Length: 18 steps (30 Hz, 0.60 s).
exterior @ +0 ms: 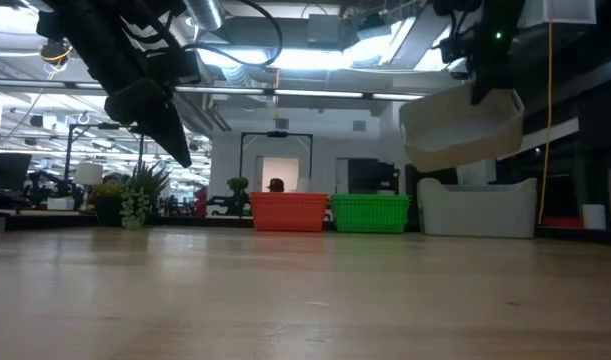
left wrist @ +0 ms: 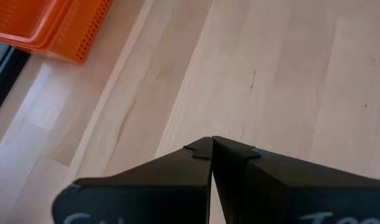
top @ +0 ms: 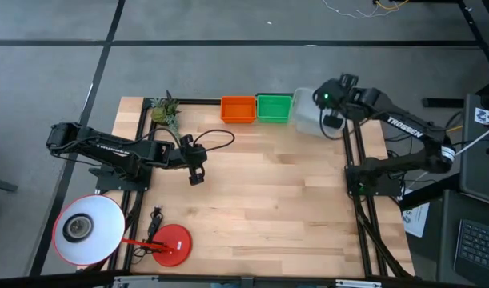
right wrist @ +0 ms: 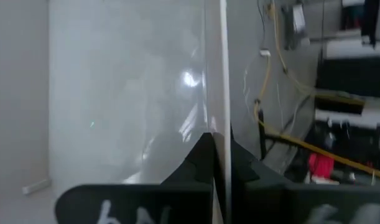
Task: Stack baskets by color
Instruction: Stack the bottom gray bin on the top gray bins
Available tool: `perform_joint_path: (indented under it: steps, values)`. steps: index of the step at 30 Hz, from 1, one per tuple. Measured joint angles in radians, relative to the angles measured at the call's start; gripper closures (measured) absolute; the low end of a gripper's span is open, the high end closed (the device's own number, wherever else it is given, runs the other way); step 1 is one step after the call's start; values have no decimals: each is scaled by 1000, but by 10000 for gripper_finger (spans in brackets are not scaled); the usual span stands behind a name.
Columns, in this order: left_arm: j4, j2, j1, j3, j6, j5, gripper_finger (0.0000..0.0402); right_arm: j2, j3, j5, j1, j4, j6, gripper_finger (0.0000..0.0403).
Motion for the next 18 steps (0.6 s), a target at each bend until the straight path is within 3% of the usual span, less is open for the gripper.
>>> perform_joint_path:
  steps: [5,8,18]
  values:
    - [0,0,0,0,0,-1,400,0,0,-4,-127,43,-31,403]
    - [0,0,0,0,0,-1,400,0,0,-72,-176,42,-63,403]
    - [0,0,0,0,0,-2,400,80,-1,-149,-246,39,-129,403]
